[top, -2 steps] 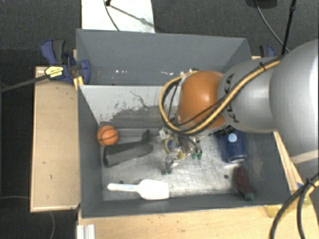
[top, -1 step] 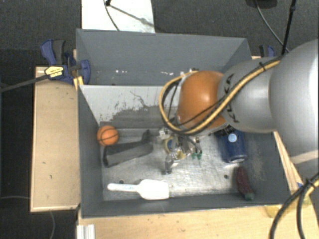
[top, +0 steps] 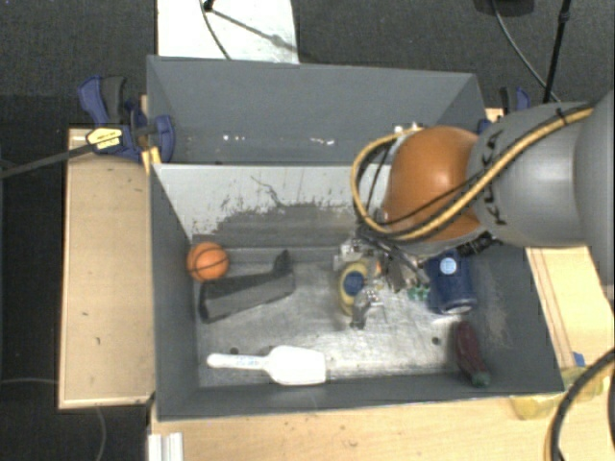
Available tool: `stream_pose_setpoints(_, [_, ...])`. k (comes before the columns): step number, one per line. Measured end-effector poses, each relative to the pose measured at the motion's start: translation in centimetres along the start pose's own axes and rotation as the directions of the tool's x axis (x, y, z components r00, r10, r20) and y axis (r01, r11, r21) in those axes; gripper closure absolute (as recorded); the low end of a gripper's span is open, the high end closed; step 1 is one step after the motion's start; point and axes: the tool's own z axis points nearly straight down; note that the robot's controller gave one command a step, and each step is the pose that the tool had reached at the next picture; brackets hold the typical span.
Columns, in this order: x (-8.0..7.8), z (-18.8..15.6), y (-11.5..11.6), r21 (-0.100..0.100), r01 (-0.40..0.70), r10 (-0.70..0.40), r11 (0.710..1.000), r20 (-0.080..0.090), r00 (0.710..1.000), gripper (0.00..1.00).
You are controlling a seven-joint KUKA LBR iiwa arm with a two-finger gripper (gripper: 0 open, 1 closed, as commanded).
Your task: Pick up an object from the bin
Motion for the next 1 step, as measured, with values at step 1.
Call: stream_pose_setpoints(1, [0.30, 0.93, -2.99, 0.004, 0.124, -0.124, 0.992, -0.001, 0.992, 0.00])
